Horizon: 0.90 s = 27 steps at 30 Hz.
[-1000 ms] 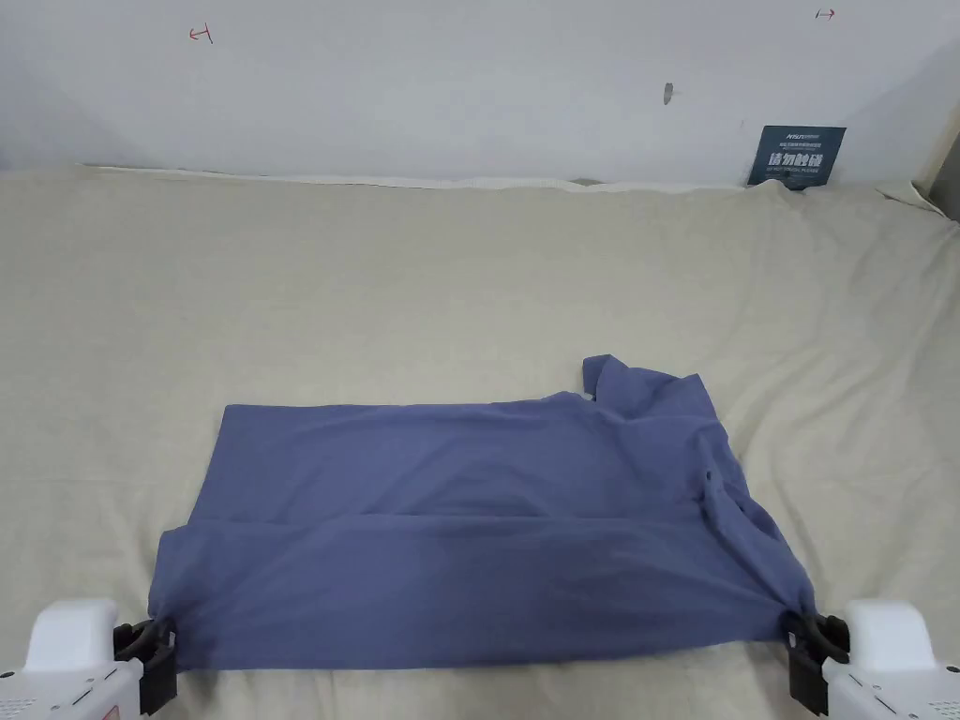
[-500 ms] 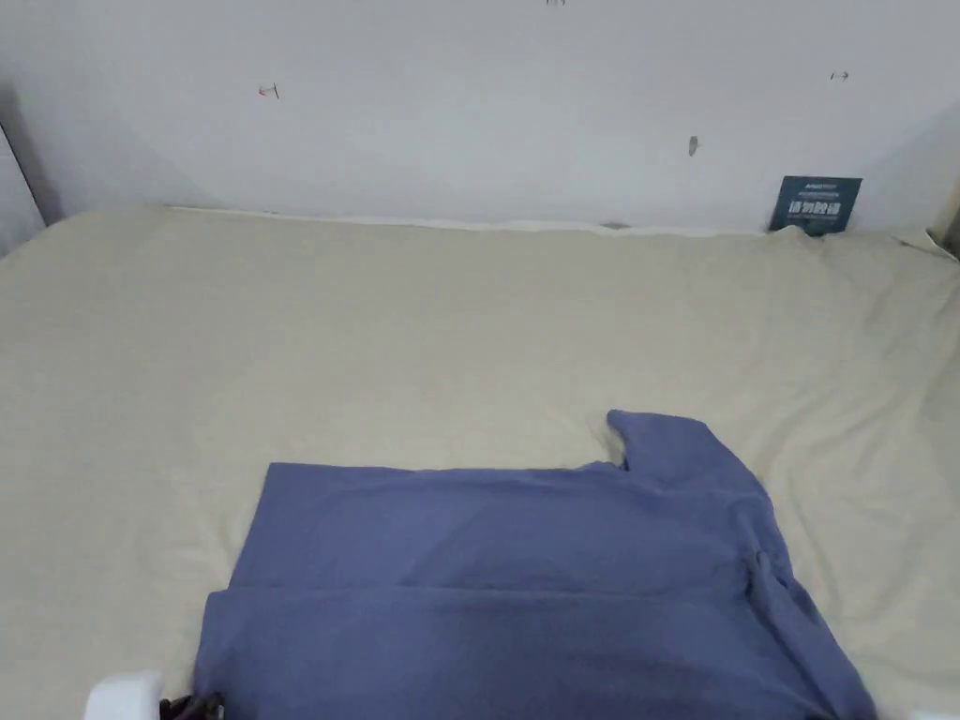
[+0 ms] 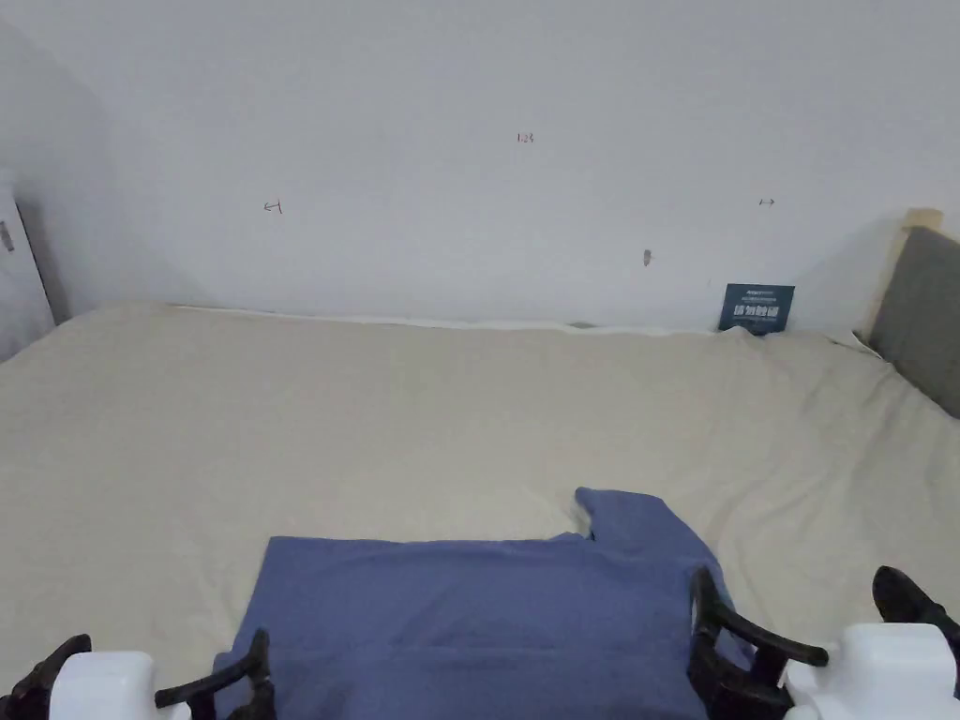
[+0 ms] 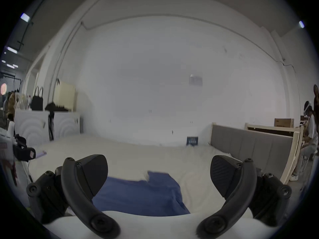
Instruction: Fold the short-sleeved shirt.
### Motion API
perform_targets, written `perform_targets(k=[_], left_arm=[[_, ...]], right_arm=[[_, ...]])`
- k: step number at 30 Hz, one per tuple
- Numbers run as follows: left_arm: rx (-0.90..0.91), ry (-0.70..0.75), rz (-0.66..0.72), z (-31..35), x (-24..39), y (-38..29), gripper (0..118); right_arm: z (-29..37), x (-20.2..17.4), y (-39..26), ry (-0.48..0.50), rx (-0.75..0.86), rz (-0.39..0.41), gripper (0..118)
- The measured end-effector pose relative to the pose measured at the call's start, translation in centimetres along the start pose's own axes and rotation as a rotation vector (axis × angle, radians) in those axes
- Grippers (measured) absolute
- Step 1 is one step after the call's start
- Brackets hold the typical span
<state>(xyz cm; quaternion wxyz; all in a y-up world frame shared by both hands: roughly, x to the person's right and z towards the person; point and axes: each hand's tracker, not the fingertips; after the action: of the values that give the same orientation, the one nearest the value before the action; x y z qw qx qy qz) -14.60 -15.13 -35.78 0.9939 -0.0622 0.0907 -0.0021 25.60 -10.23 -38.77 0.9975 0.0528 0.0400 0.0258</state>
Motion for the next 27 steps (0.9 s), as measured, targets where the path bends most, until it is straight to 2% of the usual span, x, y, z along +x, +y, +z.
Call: perform_targets(k=[5, 6, 7, 8, 9, 10, 11, 12, 14, 19, 20, 24, 25, 27], left_arm=[[0.104, -0.008, 0.03, 0.9, 1.4, 3.4, 118], [0.121, -0.008, 0.029, 0.6, 1.7, 3.8, 117], [0.098, -0.015, 0.012, 0.2, 1.9, 3.9, 113], [0.103, -0.022, 0.009, -0.2, 2.2, 3.9, 94], [0.102, -0.017, 0.005, -1.1, 2.3, 4.0, 56], [0.079, -0.005, -0.004, -1.9, 2.4, 4.0, 0], [0.059, 0.02, 0.014, -2.6, 2.2, 4.0, 0], [0.036, -0.025, 0.058, -3.4, 1.9, 3.8, 0], [0.005, -0.022, 0.1, -5.2, 1.1, 3.5, 0], [-0.082, -0.026, 0.081, -10.9, -1.3, 2.6, 0], [-0.139, -0.039, 0.102, -12.6, -1.7, 2.2, 0], [-0.329, -0.066, 0.035, -22.4, -3.2, -0.1, 2], [-0.415, -0.082, 0.037, -25.3, -3.4, -1.0, 15], [-0.504, -0.086, 0.009, -30.3, -3.8, -2.6, 92]], right_arm=[[-0.6, -3.0, 1.0, 0.071, -0.015, 0.023, 118], [-1.3, -3.3, 1.0, 0.088, -0.041, 0.022, 116], [-1.7, -3.6, 1.0, 0.102, -0.052, 0.019, 109], [-2.2, -3.9, 1.1, 0.101, -0.058, 0.019, 83], [-2.7, -4.2, 1.0, 0.095, -0.069, 0.024, 48], [-3.4, -4.5, 1.0, 0.079, -0.091, 0.033, 6], [-3.7, -4.8, 0.4, 0.092, -0.081, 0.026, 0], [-3.9, -4.6, 0.0, 0.082, -0.088, 0.022, 0], [-4.5, -4.3, 0.2, 0.097, -0.107, 0.003, 0], [-6.3, -3.6, -1.4, 0.118, -0.169, 0.012, 0], [-6.7, -3.5, -2.0, 0.126, -0.18, 0.013, 0], [-8.9, -3.8, -4.5, 0.169, -0.253, -0.004, 0], [-9.5, -3.9, -5.3, 0.176, -0.268, 0.002, 0], [-10.6, -4.2, -6.1, 0.187, -0.289, 0.023, 0]])
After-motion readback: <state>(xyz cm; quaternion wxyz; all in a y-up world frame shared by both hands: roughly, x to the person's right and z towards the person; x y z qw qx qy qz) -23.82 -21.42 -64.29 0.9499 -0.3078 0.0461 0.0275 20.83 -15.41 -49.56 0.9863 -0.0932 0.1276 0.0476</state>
